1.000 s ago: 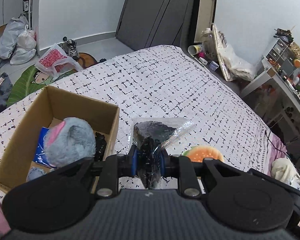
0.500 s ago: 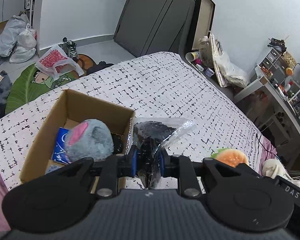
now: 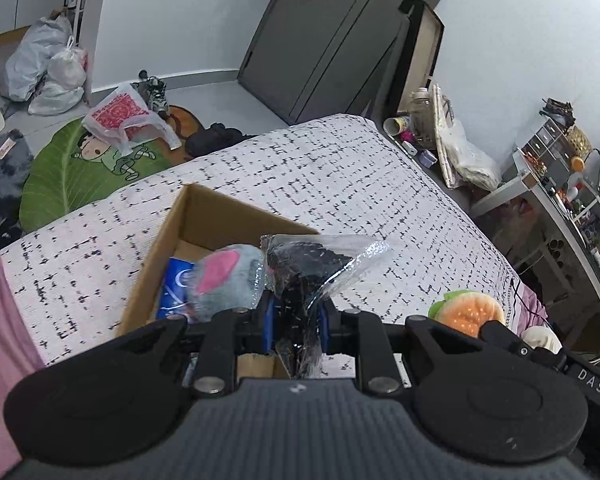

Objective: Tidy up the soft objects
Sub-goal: 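Lift both items and carry them over the box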

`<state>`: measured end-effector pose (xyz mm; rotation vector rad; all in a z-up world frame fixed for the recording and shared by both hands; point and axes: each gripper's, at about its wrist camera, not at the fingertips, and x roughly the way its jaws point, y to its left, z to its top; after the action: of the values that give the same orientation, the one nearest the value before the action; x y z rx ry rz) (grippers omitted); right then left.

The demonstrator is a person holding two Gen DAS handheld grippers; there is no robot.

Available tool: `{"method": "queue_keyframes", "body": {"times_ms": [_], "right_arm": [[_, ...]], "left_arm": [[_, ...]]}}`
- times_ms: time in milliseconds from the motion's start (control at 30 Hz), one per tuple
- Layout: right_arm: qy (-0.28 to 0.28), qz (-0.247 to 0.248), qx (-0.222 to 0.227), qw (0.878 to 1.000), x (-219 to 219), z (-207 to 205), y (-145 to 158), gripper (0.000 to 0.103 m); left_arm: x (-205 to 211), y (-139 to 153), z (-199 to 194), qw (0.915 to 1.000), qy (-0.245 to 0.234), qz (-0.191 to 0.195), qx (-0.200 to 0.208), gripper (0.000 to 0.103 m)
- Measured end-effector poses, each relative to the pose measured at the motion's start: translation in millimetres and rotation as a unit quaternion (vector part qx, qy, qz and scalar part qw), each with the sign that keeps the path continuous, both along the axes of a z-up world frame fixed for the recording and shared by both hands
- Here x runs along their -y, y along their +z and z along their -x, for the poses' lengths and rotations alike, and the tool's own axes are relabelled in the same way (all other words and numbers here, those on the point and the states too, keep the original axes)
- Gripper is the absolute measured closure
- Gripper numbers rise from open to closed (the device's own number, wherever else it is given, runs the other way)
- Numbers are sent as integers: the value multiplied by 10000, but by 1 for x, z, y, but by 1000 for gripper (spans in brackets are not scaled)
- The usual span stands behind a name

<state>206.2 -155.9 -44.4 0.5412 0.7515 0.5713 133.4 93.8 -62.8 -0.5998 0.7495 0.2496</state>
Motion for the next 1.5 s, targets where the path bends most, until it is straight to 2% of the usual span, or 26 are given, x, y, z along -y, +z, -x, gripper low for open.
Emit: {"method": "queue_keyframes", "body": {"times_ms": [500, 533, 567, 633, 833, 967, 1167, 1233, 1333, 1500], "right_arm": [[736, 315, -233, 9965, -74, 10, -10, 90], [781, 352, -281, 9959, -78, 10, -13, 88], [823, 402, -331, 9952, -82, 11, -15, 80], [848, 541, -405, 9941, -86, 13, -18, 75], [766, 598, -459, 9942, -84, 13, -19, 72], [670, 613, -521, 9945, -81, 13, -19, 62], [614, 657, -589, 9942, -78, 11, -20, 61], [599, 613, -602, 9945, -76, 11, -19, 60], [587, 537, -541, 9954, -71, 14, -12, 51], [581, 479, -491, 9959, -61, 16, -2, 45]], "left_arm": [[-46, -24, 12, 9992, 104, 349, -151, 82], [-48, -25, 12, 9992, 105, 362, -159, 82], [-50, -27, 13, 9991, 107, 376, -169, 82], [-52, -30, 13, 9989, 110, 415, -198, 82], [-54, -34, 10, 9985, 110, 482, -253, 82], [-50, -36, 7, 9983, -26, 467, -353, 82], [-40, -33, 3, 9985, -291, 299, -363, 82], [-37, -31, 0, 9982, -341, 279, -415, 78], [-36, -26, -1, 9980, -255, 226, -535, 74], [-31, -8, 6, 9989, -174, 0, -441, 59]]}}
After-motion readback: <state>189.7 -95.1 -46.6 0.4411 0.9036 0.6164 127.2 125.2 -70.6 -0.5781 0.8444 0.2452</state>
